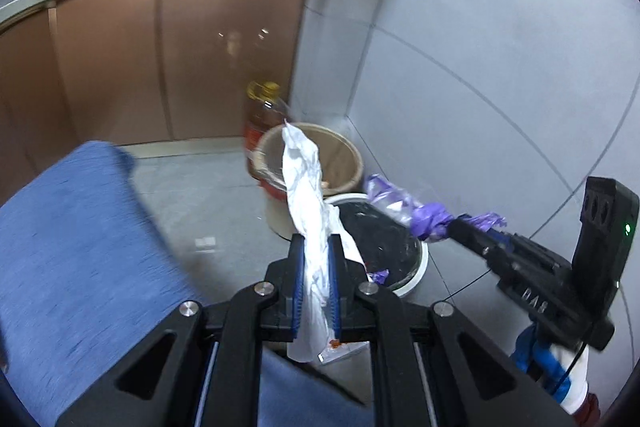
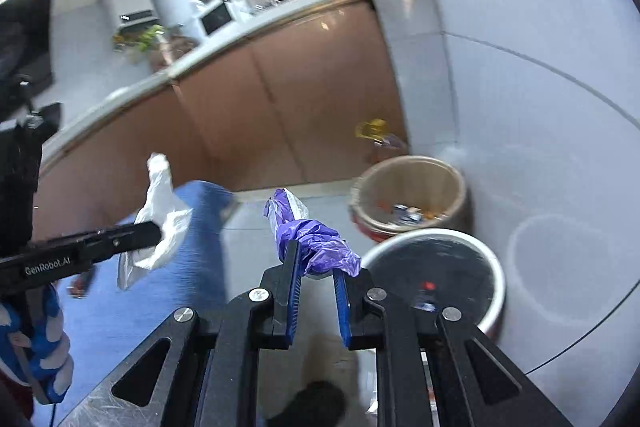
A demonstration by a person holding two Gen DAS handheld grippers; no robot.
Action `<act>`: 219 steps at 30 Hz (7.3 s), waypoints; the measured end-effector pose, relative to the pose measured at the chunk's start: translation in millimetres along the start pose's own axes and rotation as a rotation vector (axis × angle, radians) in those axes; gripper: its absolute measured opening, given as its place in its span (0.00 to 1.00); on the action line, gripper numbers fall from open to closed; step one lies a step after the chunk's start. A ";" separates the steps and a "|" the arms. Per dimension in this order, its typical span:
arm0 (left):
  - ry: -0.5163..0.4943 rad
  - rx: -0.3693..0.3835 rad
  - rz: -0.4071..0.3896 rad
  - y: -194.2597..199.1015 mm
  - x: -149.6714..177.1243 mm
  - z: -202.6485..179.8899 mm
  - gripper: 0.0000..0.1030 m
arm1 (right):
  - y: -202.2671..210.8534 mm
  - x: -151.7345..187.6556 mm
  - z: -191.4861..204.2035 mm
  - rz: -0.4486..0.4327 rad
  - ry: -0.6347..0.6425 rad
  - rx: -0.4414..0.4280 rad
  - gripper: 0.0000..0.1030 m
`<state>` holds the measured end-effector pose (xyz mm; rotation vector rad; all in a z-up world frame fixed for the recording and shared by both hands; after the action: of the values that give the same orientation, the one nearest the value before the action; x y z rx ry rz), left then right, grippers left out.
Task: Collect trash
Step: 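Carry both items to the white lined bin and open both tools, then move both tools back over the remaining trash on the towel, then grasp green-white drink pouch with left tool while right tool grasps brown-red wrapper, then carry both items to the white lined bin and open both tools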
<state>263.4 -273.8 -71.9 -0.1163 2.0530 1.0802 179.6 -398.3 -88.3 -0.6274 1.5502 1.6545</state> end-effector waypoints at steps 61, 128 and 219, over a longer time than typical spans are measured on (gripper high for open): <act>0.210 -0.533 -0.523 336.7 79.6 80.7 0.71 | 155.1 -52.7 103.8 -0.319 0.114 -0.019 1.00; 1.073 -0.245 -0.529 392.0 326.7 384.3 0.71 | -35.9 83.3 484.7 0.244 0.586 -0.551 1.00; 0.825 0.169 -0.351 248.9 124.0 167.4 0.19 | 24.3 -9.3 107.9 0.107 -0.083 -0.354 0.07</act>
<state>177.6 38.3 -47.1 -0.9285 2.6840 0.6797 181.5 -293.6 -51.4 -0.6565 1.2601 2.0330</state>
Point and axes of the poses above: each gripper's, at about its wrist camera, not at the fingertips, and y roughly against the way its jaws point, z to its left, x to its underside, the point moved 5 cm from there along -y, roughly the way its jaws point, and after that the axes turned 11 degrees about x, right-handed, at the moved point
